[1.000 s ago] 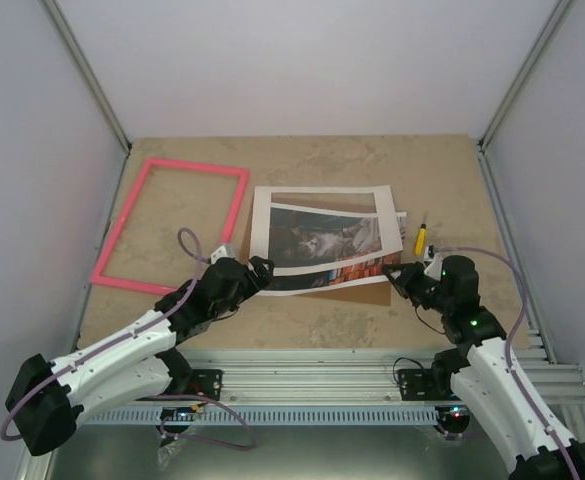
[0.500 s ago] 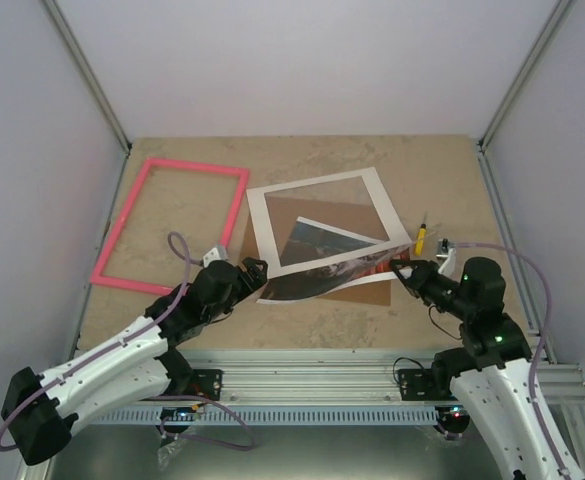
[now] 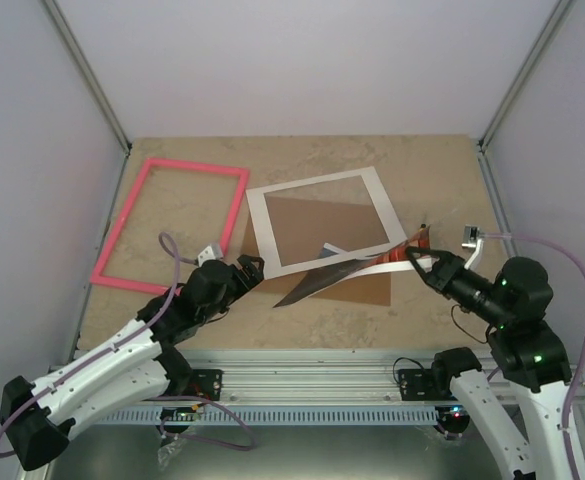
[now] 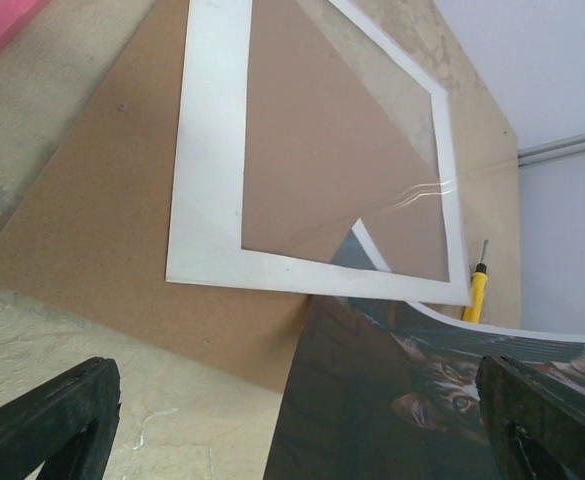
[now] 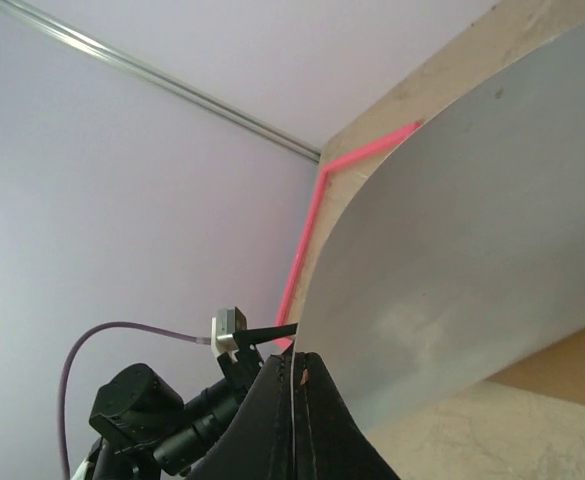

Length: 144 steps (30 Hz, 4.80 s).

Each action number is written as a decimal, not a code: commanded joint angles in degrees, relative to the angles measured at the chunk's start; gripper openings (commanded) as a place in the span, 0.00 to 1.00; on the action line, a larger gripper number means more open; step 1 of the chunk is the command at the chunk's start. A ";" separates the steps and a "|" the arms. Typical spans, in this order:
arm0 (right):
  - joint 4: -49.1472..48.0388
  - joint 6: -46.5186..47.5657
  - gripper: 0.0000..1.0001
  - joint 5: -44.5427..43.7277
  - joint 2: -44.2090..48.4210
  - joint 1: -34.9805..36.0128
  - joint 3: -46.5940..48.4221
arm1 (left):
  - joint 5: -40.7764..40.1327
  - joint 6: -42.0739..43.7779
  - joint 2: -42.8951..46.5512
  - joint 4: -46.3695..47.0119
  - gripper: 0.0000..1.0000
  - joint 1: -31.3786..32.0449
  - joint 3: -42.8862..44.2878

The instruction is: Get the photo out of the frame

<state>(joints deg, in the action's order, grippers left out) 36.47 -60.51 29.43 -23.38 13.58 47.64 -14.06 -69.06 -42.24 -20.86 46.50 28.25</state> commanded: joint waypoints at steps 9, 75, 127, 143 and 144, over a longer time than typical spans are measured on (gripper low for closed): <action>-3.95 2.45 0.01 1.93 -9.58 -0.26 11.39 | -2.93 -0.59 5.67 -4.78 0.99 0.17 3.95; -60.80 -18.28 0.00 -26.55 -31.11 13.03 -27.65 | 26.07 -3.39 -26.19 42.87 0.99 -14.60 -4.62; -33.73 -10.96 0.61 -32.11 -8.48 19.33 -33.37 | 33.66 -9.09 -49.26 55.53 0.00 -12.50 0.89; -20.79 13.69 0.93 -47.79 5.73 19.22 -29.17 | 29.93 26.69 -48.14 -0.56 0.00 -15.68 24.84; -21.64 14.79 0.93 -47.70 6.05 19.20 -29.64 | 29.18 30.23 -48.96 -4.02 0.00 -15.71 26.95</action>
<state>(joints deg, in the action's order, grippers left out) 15.29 -53.23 -14.46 -18.72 32.82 19.20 17.78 -53.41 -90.37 -5.80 31.24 48.97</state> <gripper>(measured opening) 0.928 0.016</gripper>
